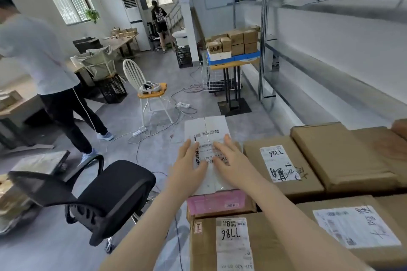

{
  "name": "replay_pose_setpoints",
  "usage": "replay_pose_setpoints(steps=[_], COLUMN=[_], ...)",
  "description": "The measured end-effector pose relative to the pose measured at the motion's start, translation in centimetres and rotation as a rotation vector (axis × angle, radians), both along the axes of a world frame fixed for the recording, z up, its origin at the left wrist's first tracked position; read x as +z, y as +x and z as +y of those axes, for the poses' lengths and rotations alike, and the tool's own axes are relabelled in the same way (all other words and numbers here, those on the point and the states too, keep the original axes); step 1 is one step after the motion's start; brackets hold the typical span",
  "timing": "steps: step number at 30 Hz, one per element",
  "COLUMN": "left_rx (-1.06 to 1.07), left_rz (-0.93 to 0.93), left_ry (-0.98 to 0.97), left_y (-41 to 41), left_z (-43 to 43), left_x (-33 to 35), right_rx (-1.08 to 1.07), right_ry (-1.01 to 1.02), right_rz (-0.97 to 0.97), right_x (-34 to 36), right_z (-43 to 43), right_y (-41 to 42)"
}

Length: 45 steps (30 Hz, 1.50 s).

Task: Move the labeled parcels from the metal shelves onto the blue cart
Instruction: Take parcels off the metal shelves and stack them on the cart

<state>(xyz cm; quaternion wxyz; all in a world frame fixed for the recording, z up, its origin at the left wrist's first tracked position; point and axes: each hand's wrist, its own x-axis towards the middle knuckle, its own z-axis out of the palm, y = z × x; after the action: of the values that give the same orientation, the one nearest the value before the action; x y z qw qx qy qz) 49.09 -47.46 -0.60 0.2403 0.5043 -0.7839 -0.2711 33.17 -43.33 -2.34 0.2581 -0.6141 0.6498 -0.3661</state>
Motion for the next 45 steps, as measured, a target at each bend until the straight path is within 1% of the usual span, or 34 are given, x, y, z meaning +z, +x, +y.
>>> replay_pose_setpoints(steps=[3,6,10,13,14,15,17,18,20,23,25,27,30,34,37,40,42,45], left_rx=[-0.046,-0.061,-0.088,-0.077,-0.061,-0.047,-0.062,-0.104,-0.235,-0.489,-0.662,-0.826,-1.024,-1.238,-1.338,-1.396,-1.441,-1.499], left_rz=[-0.009,0.004,0.006,0.017,-0.01,-0.077,-0.214,-0.22,-0.158,-0.073,-0.027,0.009,-0.016,-0.074,-0.003,0.012,0.013,0.013], left_ry=[0.077,0.058,0.08,0.116,0.113,0.069,-0.094,-0.167,-0.229,-0.288,-0.302,-0.273,-0.218,-0.152,-0.032,0.122,0.14,0.148], left_y=[0.4,0.5,0.4,0.0,-0.1,-0.3,-1.7,-3.3,-7.7,-16.8,-22.9,-28.4,-34.6,-40.0,-43.2,-46.1,-48.2,-52.0], left_z=[-0.4,-1.0,-1.6,-1.2,-0.9,-0.5,0.7,1.7,4.3,10.7,16.9,24.0,35.4,49.4,58.3,64.8,67.4,69.7], left_x=[-2.5,-3.7,-3.9,-3.1,-2.6,-2.1,-0.6,0.4,2.8,5.4,5.5,4.4,1.4,-1.2,-1.4,-1.5,-2.0,-2.8], right_rx=[-0.014,-0.056,-0.077,-0.098,-0.117,-0.139,-0.193,-0.231,-0.337,-0.526,-0.685,-0.859,-1.108,-1.345,-1.484,-1.607,-1.646,-1.643], right_ry=[0.055,0.039,0.04,0.036,0.03,0.026,0.032,0.042,0.055,0.08,0.089,0.08,0.072,0.058,0.067,0.073,0.083,0.092], right_rz=[0.008,0.005,0.034,0.02,0.008,0.002,0.002,0.005,0.002,0.031,0.022,0.036,0.062,0.08,0.104,0.141,0.141,0.104], right_x=[-2.3,-2.7,-2.1,-1.4,-1.1,-0.7,0.0,0.4,1.3,1.9,1.9,1.8,1.7,1.9,2.1,2.3,2.1,1.0], right_z=[0.1,0.1,0.0,1.4,2.2,3.3,6.5,8.6,13.1,21.6,28.4,36.0,48.2,64.0,74.0,81.0,83.8,85.7], right_y=[0.7,1.0,1.2,0.4,-0.1,-0.9,-3.0,-4.4,-7.4,-12.8,-16.5,-19.8,-23.1,-25.0,-25.8,-27.2,-29.0,-32.3])
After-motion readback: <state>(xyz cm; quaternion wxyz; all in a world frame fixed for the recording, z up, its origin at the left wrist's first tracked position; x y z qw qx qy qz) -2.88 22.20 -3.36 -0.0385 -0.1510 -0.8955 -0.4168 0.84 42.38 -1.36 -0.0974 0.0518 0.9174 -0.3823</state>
